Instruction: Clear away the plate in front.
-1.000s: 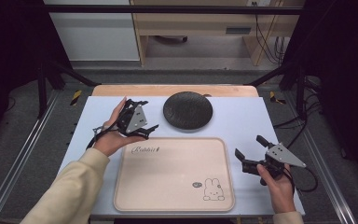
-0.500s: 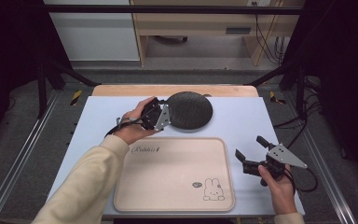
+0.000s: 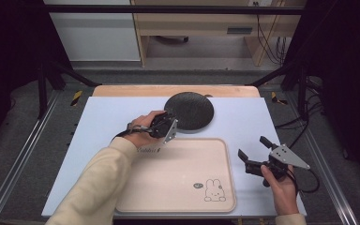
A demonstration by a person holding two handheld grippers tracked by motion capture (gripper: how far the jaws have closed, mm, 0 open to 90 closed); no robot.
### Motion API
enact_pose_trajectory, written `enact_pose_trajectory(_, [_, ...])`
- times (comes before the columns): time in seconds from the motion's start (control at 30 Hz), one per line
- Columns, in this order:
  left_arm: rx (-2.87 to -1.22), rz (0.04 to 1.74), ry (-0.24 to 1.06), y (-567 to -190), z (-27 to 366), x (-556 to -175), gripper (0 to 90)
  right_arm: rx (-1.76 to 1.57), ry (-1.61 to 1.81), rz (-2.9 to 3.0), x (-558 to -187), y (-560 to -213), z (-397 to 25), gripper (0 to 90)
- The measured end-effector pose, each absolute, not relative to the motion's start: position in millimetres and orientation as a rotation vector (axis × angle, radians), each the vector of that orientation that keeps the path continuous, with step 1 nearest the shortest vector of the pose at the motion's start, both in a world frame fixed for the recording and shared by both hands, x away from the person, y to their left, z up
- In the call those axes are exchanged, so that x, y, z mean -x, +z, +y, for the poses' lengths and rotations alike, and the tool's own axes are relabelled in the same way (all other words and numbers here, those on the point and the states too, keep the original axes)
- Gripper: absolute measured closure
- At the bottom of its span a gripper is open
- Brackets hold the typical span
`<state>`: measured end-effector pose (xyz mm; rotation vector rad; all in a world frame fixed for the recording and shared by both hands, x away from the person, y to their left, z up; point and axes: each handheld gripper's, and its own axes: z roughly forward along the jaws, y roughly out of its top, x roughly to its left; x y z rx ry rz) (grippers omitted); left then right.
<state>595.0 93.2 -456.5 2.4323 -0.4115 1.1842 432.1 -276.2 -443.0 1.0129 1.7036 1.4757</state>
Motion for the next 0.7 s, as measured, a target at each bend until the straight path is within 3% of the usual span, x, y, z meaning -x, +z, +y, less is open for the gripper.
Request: enact_pose_trajectory(0.7, [-2.489, -0.463, 1.213, -478, 84, -598, 58.5, -1.010, 1.472, 1.707, -432, -443, -277, 3.2])
